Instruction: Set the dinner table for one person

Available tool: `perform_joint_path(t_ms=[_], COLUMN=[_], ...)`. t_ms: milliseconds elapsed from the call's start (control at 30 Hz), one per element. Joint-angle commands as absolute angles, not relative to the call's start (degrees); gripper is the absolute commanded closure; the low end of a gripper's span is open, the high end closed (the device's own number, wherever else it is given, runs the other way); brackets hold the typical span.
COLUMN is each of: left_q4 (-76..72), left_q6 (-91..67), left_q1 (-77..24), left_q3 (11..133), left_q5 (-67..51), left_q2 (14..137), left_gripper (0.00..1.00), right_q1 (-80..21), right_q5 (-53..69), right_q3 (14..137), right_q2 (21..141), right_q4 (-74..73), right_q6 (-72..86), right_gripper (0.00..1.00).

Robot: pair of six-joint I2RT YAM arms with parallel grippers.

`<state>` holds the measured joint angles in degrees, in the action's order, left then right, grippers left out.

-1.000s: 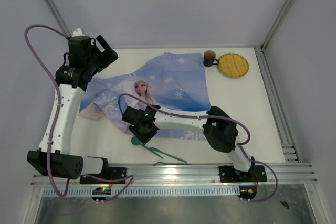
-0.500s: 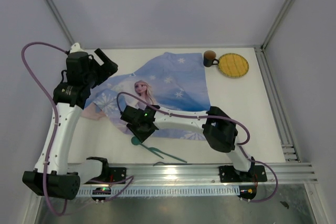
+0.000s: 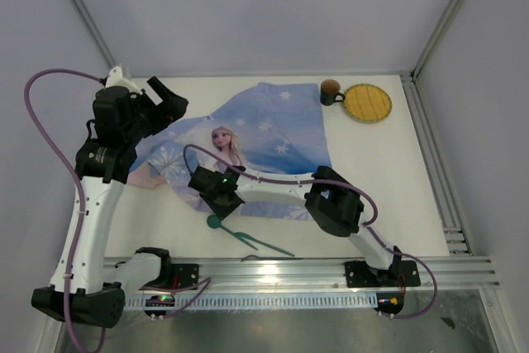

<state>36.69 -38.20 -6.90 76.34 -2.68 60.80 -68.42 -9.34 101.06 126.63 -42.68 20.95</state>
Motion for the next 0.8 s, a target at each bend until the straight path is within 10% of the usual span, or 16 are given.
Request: perform_joint_path(t_ms=[0,767], left_q4=[35.3,35.0], left_q6=[-36.4,-36.2], left_q1=[-6.9,-6.9], left_q3=[78.8,78.5], left_q5=[-4.0,-1.1], left_q2=[59.5,59.7], left_gripper=[0.1,0.09], right_q1=[-68.4,-69.3], right_q5=[-10.2,2.0], right_q3=[102.0,90.3], right_q2=[125.3,120.3], right_q4=[-40.6,-36.3], right_q6=[21.5,19.5], right_gripper=[0.6,0.6])
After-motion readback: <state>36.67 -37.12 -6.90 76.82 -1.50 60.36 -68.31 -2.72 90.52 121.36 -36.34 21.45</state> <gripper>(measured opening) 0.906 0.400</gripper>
